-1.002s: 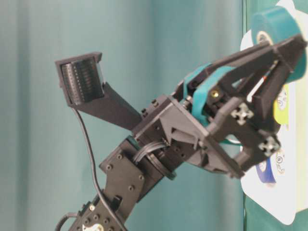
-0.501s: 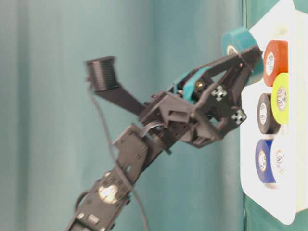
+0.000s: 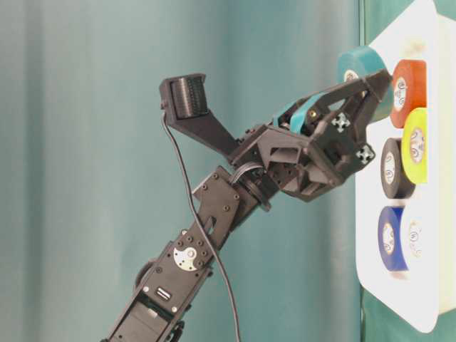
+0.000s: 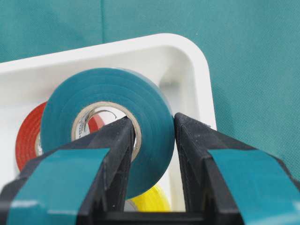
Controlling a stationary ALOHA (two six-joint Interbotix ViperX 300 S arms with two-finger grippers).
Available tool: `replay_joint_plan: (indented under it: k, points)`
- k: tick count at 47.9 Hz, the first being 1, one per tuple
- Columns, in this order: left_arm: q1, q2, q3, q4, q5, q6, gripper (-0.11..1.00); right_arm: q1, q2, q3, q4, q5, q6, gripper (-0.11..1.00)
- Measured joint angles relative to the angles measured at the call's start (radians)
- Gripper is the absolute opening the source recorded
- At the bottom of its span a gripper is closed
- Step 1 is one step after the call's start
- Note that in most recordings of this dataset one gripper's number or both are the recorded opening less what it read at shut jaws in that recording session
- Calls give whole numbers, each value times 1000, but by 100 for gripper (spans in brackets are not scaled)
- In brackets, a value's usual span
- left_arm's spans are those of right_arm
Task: Put the tape into the white case with the left arm.
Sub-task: 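Lift the teal tape and carry it into the white case, then release the teal tape beside the red one and withdraw the left gripper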
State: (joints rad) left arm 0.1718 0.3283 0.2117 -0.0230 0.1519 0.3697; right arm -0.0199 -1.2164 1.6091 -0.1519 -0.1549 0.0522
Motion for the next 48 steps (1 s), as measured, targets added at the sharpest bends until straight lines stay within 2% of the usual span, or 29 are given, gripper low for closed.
replay_joint_plan:
  k: [7, 9, 17, 19, 25, 35, 48]
  points:
    - [0, 3, 0, 0, 0, -5, 26, 0, 0, 0, 0, 0, 0, -9]
    - [2, 5, 0, 0, 0, -6, 30, 0, 0, 0, 2, 0, 0, -9]
    - [2, 5, -2, 0, 0, -6, 79, 0, 0, 0, 2, 0, 0, -9]
    - [2, 5, 0, 0, 0, -6, 85, 0, 0, 0, 0, -2, 0, -9]
    - [3, 5, 0, 2, 0, -6, 74, 0, 0, 0, 2, 0, -2, -9]
    - [2, -17, 32, 0, 0, -12, 74, 0, -2, 0, 0, 0, 0, -9]
    - [-43, -138, 137, 0, -3, -15, 73, 0, -2, 0, 0, 0, 0, -9]
